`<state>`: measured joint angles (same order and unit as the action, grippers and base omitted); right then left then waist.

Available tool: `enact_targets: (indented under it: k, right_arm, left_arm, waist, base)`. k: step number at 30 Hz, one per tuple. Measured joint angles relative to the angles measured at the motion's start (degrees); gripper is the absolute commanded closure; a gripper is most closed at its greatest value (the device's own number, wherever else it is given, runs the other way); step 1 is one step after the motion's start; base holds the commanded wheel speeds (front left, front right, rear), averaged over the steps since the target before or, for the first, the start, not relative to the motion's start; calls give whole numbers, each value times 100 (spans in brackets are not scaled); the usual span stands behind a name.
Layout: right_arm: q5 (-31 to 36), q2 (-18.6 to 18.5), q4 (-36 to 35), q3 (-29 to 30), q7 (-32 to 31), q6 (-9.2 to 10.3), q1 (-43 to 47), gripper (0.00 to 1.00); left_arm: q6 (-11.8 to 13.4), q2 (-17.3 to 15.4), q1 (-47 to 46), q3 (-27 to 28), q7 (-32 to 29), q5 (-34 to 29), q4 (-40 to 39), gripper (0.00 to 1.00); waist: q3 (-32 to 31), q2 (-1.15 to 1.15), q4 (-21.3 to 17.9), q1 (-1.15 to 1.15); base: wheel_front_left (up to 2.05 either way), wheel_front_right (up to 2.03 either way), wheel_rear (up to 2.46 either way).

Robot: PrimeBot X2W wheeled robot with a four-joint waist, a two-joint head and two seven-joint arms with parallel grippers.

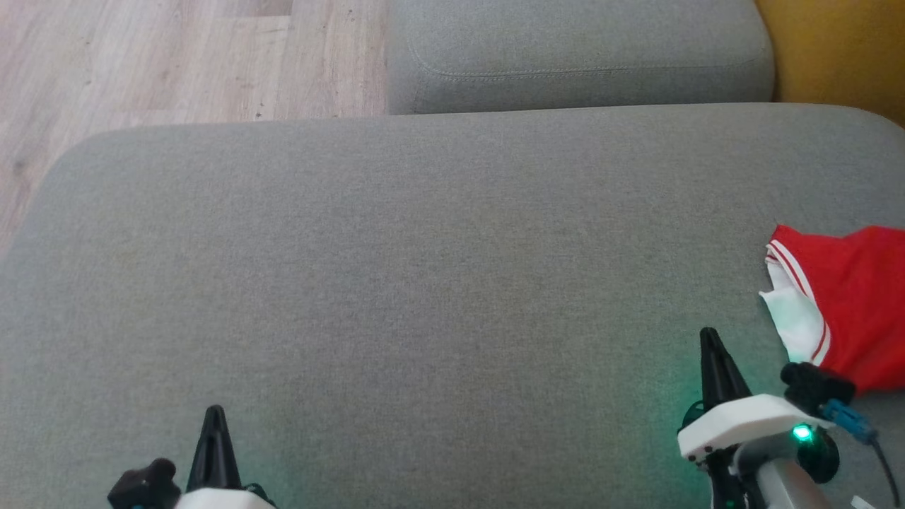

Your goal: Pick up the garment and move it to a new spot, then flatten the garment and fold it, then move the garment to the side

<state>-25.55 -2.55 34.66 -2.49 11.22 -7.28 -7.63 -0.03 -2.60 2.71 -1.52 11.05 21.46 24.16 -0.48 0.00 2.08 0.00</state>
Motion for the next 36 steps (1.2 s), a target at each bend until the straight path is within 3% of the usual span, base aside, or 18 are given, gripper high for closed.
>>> enact_targets:
  k: [36]
  right_arm:
    - [-2258,0,-628,339,-593,1,14,100]
  left_arm:
    - [-234,0,-141,187,-602,2394,-257,100]
  waist:
    - [23,0,-71,0]
  base:
    - [0,0,0]
